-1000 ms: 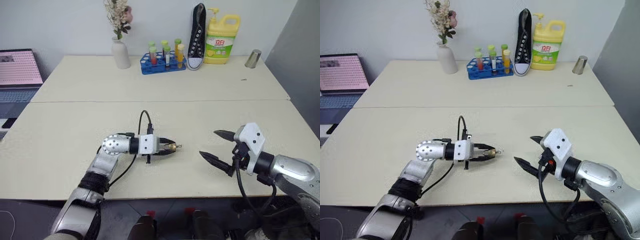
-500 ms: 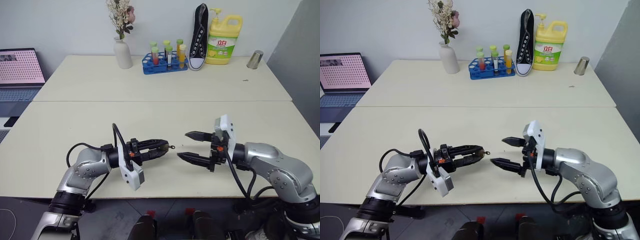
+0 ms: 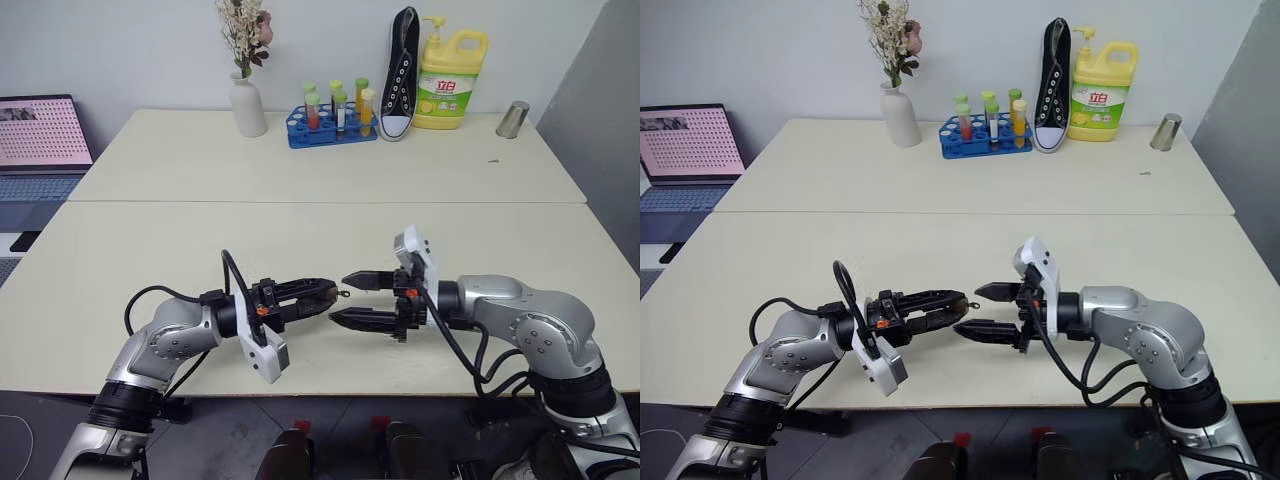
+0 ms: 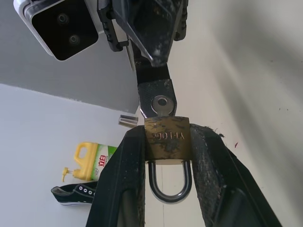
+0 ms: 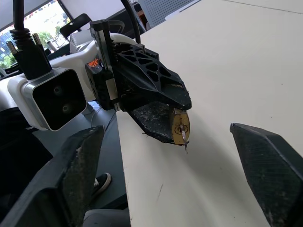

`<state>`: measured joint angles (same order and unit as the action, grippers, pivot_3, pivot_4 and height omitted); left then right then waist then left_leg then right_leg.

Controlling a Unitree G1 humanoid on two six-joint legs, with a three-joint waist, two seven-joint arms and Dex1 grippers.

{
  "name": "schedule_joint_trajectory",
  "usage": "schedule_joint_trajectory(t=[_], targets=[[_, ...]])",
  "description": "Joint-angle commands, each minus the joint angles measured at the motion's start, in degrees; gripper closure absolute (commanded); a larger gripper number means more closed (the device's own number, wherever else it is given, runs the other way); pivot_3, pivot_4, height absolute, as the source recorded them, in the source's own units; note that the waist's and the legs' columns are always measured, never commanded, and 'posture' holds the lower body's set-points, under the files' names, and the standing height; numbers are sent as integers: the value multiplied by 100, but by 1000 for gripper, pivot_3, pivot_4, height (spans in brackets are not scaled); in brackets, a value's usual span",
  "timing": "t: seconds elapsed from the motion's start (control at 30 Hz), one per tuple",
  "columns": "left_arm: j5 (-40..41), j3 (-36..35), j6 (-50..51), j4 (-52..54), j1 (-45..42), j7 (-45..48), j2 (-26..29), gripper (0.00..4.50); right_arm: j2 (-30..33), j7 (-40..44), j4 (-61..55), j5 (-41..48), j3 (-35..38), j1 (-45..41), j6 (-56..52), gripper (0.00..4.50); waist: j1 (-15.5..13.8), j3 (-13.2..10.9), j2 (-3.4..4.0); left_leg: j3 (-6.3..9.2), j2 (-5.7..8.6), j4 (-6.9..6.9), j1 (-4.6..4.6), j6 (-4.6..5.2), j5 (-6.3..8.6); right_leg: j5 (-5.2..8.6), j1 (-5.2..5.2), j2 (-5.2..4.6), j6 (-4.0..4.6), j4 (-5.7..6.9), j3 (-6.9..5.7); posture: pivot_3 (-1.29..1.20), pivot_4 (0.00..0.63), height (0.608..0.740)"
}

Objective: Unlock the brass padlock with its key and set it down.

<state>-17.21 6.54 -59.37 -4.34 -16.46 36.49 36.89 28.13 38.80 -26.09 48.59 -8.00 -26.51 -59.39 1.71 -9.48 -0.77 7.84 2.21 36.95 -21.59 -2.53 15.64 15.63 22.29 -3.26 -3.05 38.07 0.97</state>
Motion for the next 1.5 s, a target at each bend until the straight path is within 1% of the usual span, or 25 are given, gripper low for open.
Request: schedule_joint_trajectory(t=[0.03, 0.13, 0.27, 0.3, 0.33, 0.6, 0.73, 0.83, 0.93, 1.03, 1.13, 1.23, 1.43, 1.5], targets=[[33, 16, -3, 139, -113, -174, 113, 3521, -40, -36, -98, 171, 176, -154, -50, 1344, 1, 0, 0, 0, 0, 0, 0, 0, 0, 0, 0, 0, 0, 0, 0, 0, 150, 740], [33, 59, 11, 139, -121, -225, 162, 3521, -37, -42, -102, 178, 191, -163, -71, 2413, 3, 0, 0, 0, 0, 0, 0, 0, 0, 0, 0, 0, 0, 0, 0, 0, 150, 740], [32, 80, 33, 144, -122, -271, 199, 3521, -15, -22, -101, 155, 189, -173, -65, 4007, 1, 0, 0, 0, 0, 0, 0, 0, 0, 0, 0, 0, 0, 0, 0, 0, 150, 740], [31, 86, 34, 145, -123, -285, 207, 3521, -10, -15, -103, 148, 186, -173, -61, 4355, 1, 0, 0, 0, 0, 0, 0, 0, 0, 0, 0, 0, 0, 0, 0, 0, 150, 740], [23, 96, 35, 148, -123, -302, 217, 3521, -13, -13, -102, 146, 189, -178, -61, 4500, 1, 0, 0, 0, 0, 0, 0, 0, 0, 0, 0, 0, 0, 0, 0, 0, 150, 740], [-22, 154, 95, 206, -125, -423, 211, 3521, 46, 136, -45, 117, 135, -286, -84, 4500, 5, -1, 1, -1, 0, 0, 0, 0, 0, 0, 1, 0, 0, 0, 0, 0, 150, 740], [-114, 201, 33, 212, -135, -462, 214, 3521, 102, 147, 116, 223, 120, -459, -396, 4500, 7, -1, 2, -1, 0, -1, 0, 0, 0, 0, 1, 0, 0, 1, 0, 0, 150, 740], [-138, 240, -48, 194, -183, -486, 229, 3521, 58, 64, 291, 438, 197, -609, -864, 4500, 6, -1, 2, 0, 0, -1, 0, 0, 0, 0, 1, 0, 0, 1, -1, 0, 150, 740], [-259, 241, -133, 81, -310, -538, 238, 3521, -220, -261, 697, 917, 507, -858, -1645, 4500, 4, -1, 2, -2, 0, -1, -1, 0, 0, 0, 2, 0, 1, 1, 1, 0, 150, 740], [-429, 227, -304, -78, -415, -610, 314, 3521, -754, -780, 1372, 1420, 1102, -1232, -2625, 4500, 12, -1, 3, -1, -1, -1, -1, 0, 0, -1, 2, 1, 1, 4, 0, 0, 150, 740], [-572, 247, -440, -152, -455, -706, 368, 3521, -1151, -1209, 1912, 1639, 1638, -1517, -3229, 4500, 12, -1, 5, -1, -1, -3, 0, 0, 0, -1, 3, 1, 2, 6, 1, 0, 150, 740], [-657, 265, -487, -191, -474, -803, 386, 3521, -1230, -1562, 2218, 1987, 1781, -1626, -3310, 4500, 12, -2, 6, -2, 1, -4, -5, 0, 0, -1, 7, 0, 2, 5, 2, 0, 150, 740], [-776, 292, -517, -195, -459, -958, 423, 3521, -1134, -2080, 2529, 2626, 1704, -1698, -3311, 4500, 15, -2, 7, -2, 2, -3, -13, 1, 0, -1, 13, -1, 2, 6, 2, 0, 150, 740], [-781, 305, -498, -200, -456, -991, 434, 3521, -1124, -2178, 2526, 2706, 1659, -1723, -3310, 4500, 16, -2, 7, -2, 2, -3, -13, 1, 0, -1, 14, -1, 2, 7, 2, 0, 150, 740]])
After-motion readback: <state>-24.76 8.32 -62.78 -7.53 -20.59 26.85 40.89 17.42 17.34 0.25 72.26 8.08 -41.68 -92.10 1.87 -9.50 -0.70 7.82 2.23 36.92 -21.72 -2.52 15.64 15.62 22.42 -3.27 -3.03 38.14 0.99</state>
